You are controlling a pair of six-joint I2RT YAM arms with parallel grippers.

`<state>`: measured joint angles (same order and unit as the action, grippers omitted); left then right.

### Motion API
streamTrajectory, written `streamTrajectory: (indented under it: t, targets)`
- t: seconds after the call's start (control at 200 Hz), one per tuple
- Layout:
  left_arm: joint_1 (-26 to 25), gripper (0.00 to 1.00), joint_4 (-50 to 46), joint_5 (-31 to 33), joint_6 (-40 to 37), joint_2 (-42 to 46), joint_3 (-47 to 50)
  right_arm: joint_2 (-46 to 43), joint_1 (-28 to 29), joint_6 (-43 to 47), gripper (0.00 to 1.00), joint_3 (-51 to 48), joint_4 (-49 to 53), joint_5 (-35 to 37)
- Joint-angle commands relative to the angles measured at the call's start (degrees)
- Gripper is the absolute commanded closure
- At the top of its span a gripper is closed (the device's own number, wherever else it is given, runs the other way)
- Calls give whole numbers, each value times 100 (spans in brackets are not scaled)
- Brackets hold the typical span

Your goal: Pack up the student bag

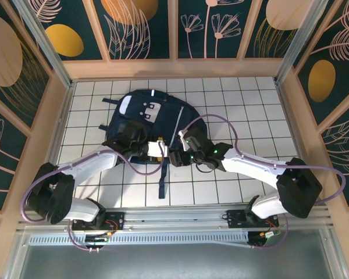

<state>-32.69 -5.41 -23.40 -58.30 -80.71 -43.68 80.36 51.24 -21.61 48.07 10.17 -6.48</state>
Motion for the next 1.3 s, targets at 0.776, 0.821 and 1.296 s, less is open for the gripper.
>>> streamTrajectory:
  t: [0.776, 0.821, 1.296]
  targets:
    - [-38, 39, 816, -59, 689, -195, 0, 1086, 255, -1005, 72, -21, -796, 949]
    - [-37, 40, 813, -68, 681, -186, 30, 1131, 254, -1016, 76, -18, -855, 988]
    - [-42, 37, 640, -201, 554, -209, -22, -54, 369, 250, 100, -202, -894, 497]
